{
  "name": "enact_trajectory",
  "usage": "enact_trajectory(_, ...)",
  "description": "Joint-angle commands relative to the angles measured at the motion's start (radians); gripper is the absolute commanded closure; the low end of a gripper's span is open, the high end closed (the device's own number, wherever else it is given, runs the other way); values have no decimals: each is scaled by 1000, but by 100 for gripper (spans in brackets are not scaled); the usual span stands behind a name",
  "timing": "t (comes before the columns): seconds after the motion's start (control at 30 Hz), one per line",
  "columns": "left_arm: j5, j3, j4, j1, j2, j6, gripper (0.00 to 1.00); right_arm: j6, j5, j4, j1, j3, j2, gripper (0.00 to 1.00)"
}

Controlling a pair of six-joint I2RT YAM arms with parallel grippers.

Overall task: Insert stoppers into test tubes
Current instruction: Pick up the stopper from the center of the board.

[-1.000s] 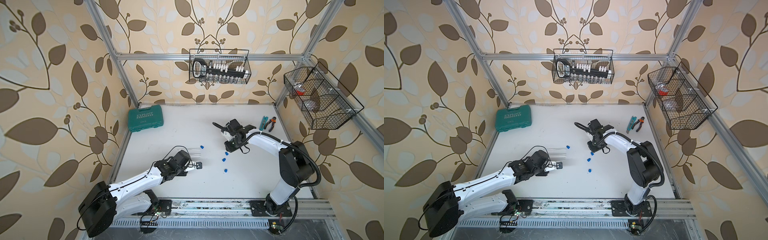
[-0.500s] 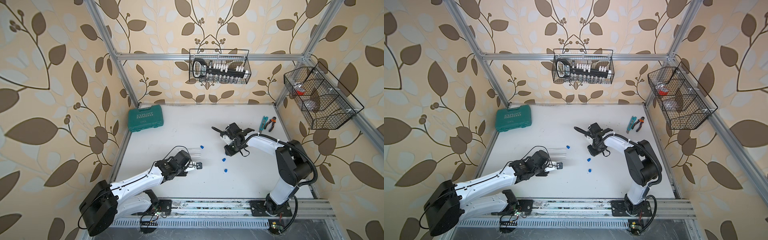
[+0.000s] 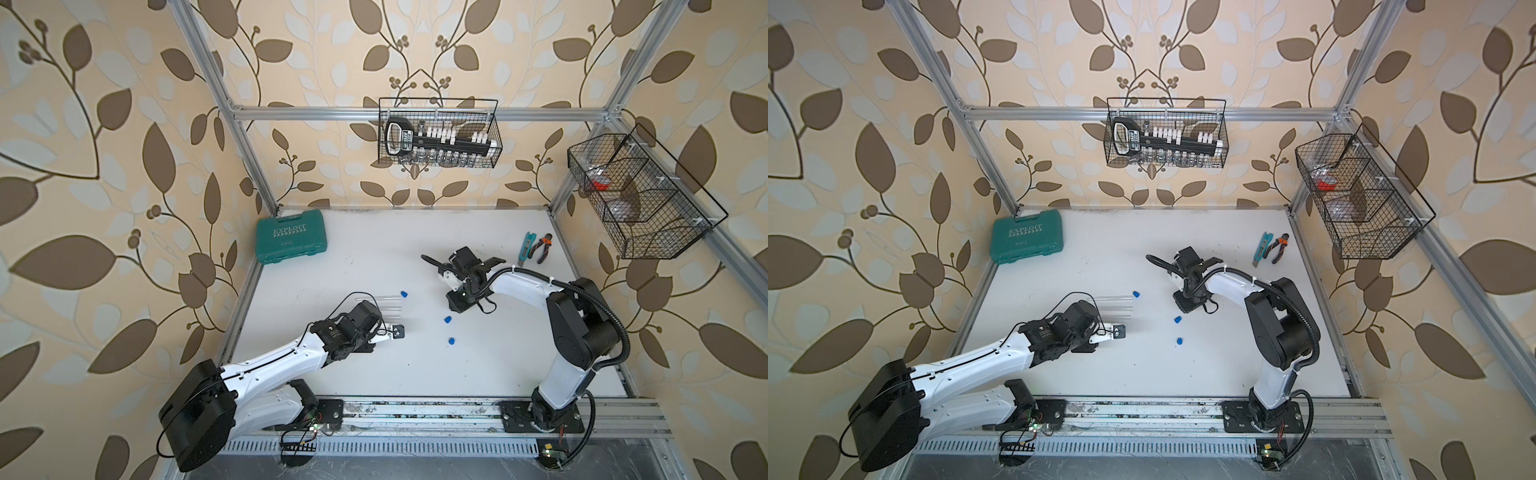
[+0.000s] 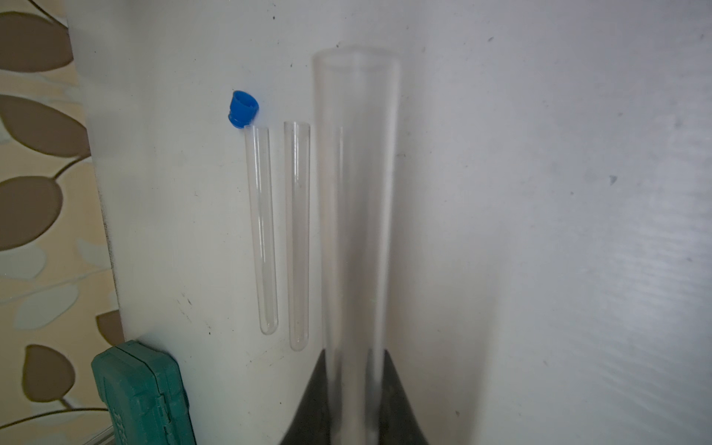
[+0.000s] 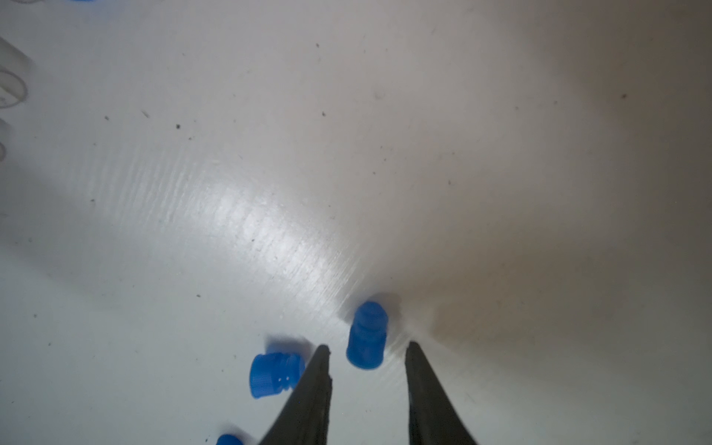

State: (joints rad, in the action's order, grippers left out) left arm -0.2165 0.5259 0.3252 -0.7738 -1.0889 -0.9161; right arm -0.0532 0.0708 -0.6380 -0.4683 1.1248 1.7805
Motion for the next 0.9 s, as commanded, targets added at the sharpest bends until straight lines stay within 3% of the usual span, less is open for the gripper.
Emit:
enact_trajectory(0.0,11,33,-9,-10,-2,4,100,-9,-6,1,-6,-17,24,69)
enact_trajectory(0.87,5,32,-8,-10,-3,0,100,-14,-47,-3,-16,-30,70,79)
